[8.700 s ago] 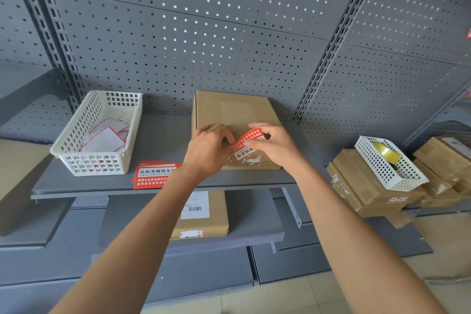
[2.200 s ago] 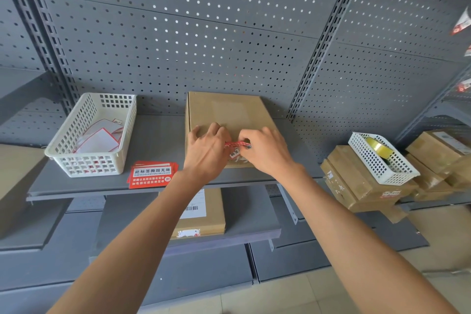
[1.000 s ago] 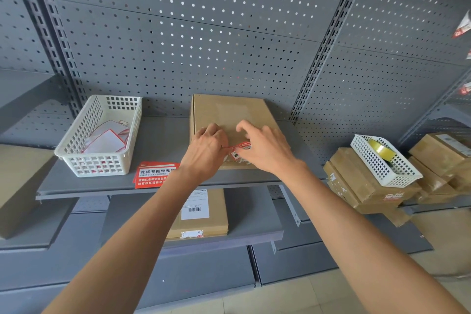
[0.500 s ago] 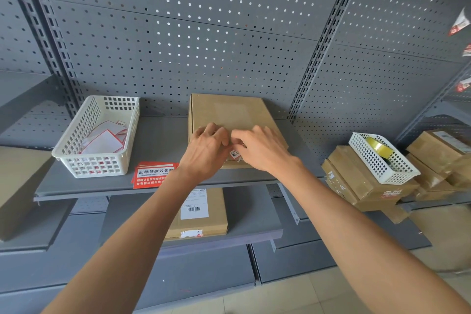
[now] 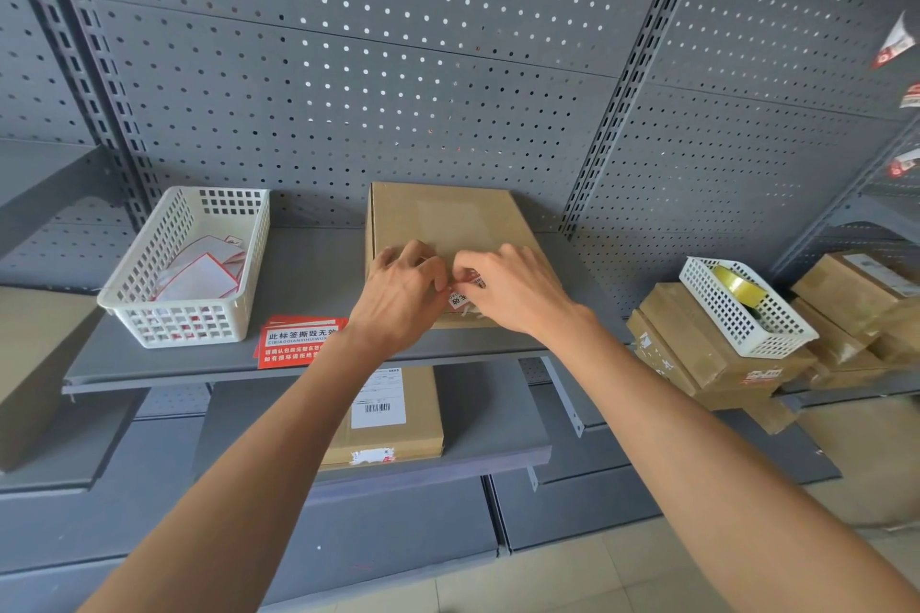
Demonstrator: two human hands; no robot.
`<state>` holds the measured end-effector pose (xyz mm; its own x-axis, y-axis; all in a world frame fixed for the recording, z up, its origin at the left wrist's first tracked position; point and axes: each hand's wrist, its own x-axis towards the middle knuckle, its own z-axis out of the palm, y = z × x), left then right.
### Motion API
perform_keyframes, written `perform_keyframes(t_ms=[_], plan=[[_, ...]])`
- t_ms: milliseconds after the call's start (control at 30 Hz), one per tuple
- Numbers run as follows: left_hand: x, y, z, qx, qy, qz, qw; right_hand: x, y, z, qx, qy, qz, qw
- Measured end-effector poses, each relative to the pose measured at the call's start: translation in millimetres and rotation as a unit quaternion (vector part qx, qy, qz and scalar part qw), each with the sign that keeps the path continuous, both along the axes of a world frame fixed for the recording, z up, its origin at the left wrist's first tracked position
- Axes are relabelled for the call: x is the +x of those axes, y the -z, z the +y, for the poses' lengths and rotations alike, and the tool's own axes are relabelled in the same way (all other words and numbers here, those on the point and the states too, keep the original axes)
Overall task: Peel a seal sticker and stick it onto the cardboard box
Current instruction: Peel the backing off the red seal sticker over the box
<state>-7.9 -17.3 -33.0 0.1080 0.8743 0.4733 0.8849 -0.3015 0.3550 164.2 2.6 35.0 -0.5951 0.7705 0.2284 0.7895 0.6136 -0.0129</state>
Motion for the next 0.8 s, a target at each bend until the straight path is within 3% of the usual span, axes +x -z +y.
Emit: perform_keyframes(t_ms=[300, 533, 800], plan=[[-2.1, 2.3, -0.1, 0.035, 0.024, -0.008, 0.999, 22.0, 4.1, 13.3, -0.037, 0.03, 0.039, 0.998], [-4.4, 4.6, 0.6, 0.045, 0.037, -0.001, 0.998, 35.5, 21.4, 21.0, -0.116, 0.063, 0.172, 0.976], [-6.1, 2.9, -2.1, 0.032, 0.045, -0.009, 0.998, 36.1, 25.3, 17.4, -0.142, 0.071, 0.2, 0.967]])
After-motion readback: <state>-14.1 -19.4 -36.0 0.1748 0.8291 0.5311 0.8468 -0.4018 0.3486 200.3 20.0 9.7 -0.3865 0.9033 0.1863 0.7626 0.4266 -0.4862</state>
